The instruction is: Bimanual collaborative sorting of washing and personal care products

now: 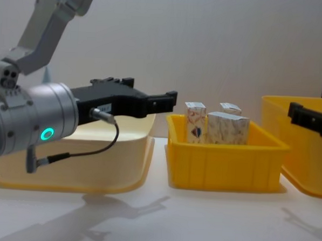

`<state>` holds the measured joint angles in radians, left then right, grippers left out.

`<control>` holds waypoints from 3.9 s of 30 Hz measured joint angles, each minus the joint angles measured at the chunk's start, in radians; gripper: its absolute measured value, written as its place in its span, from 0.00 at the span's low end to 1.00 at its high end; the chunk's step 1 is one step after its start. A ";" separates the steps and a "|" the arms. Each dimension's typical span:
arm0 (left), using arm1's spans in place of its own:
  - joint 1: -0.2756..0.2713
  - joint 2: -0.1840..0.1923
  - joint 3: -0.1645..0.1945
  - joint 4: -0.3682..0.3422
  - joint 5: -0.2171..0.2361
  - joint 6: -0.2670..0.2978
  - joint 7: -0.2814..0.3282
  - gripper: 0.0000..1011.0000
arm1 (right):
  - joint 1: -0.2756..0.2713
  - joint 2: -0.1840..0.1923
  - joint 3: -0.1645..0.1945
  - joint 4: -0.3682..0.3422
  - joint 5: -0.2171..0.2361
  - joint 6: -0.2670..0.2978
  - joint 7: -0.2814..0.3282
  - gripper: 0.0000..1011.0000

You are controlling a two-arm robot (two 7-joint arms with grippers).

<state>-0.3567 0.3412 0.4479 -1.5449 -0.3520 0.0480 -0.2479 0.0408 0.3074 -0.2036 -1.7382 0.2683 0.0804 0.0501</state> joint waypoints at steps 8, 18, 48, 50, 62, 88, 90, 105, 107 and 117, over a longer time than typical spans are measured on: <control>0.052 0.018 0.003 -0.035 0.066 -0.015 0.102 0.99 | -0.049 0.027 -0.021 -0.025 0.018 -0.042 0.016 0.99; 0.110 0.038 0.006 -0.075 0.140 -0.032 0.218 0.99 | -0.055 0.030 -0.023 -0.029 0.020 -0.046 0.017 0.99; 0.120 0.041 0.006 -0.081 0.152 -0.035 0.237 0.99 | -0.045 0.033 -0.034 -0.037 0.019 -0.029 0.045 0.99; 0.120 0.041 0.006 -0.081 0.152 -0.035 0.237 0.99 | -0.041 0.033 -0.035 -0.038 0.019 -0.025 0.049 0.99; 0.120 0.041 0.006 -0.081 0.152 -0.034 0.237 0.99 | 0.004 0.038 -0.027 -0.011 0.008 -0.003 0.069 0.99; 0.120 0.041 0.006 -0.081 0.152 -0.034 0.237 0.99 | 0.174 0.042 -0.032 0.169 0.012 0.017 0.201 0.99; 0.120 0.041 0.006 -0.081 0.152 -0.034 0.237 0.99 | 0.184 0.042 -0.035 0.179 0.012 0.016 0.211 0.99; 0.120 0.041 0.006 -0.081 0.152 -0.034 0.237 0.99 | 0.254 0.031 -0.064 0.260 0.014 -0.002 0.269 0.99; 0.120 0.041 0.006 -0.081 0.152 -0.034 0.237 0.99 | 0.261 0.029 -0.067 0.269 0.014 -0.008 0.275 0.99; 0.120 0.041 0.006 -0.081 0.152 -0.034 0.237 0.99 | 0.287 0.018 -0.081 0.302 0.013 -0.027 0.291 0.99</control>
<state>-0.2371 0.3821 0.4542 -1.6262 -0.2004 0.0138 -0.0109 0.3281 0.3254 -0.2841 -1.4366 0.2817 0.0535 0.3407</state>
